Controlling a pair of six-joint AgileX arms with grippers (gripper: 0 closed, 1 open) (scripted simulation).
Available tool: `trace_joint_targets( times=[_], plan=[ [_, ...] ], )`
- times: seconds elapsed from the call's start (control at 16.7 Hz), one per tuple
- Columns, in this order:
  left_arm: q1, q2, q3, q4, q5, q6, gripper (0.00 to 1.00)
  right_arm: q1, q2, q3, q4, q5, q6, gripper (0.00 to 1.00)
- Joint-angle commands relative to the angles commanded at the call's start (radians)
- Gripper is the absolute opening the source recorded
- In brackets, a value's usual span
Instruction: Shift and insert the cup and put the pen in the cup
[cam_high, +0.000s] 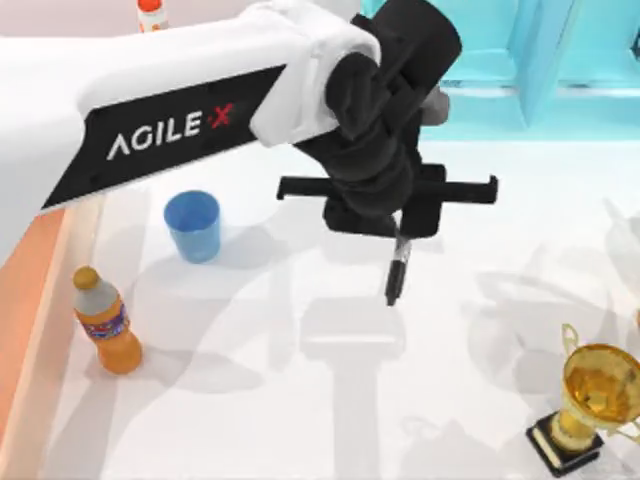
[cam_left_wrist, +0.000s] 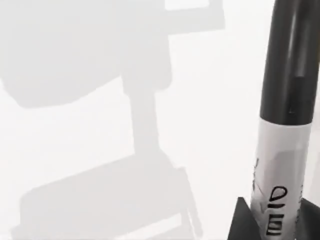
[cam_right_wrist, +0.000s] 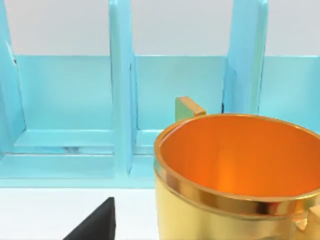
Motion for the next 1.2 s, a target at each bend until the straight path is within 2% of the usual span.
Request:
trace_joint_targets(
  times=[0.84,1.2],
  plan=[
    [0.292,-0.473,-0.912,1.227,-0.031,0.352,0.0,0.0,0.0,0.0,0.0,0.0,0.0,1.0],
    [0.397,-0.659,-1.211,1.652,-0.034,0.47,0.0,0.0,0.0,0.0,0.0,0.0,0.0,1.0]
  ],
)
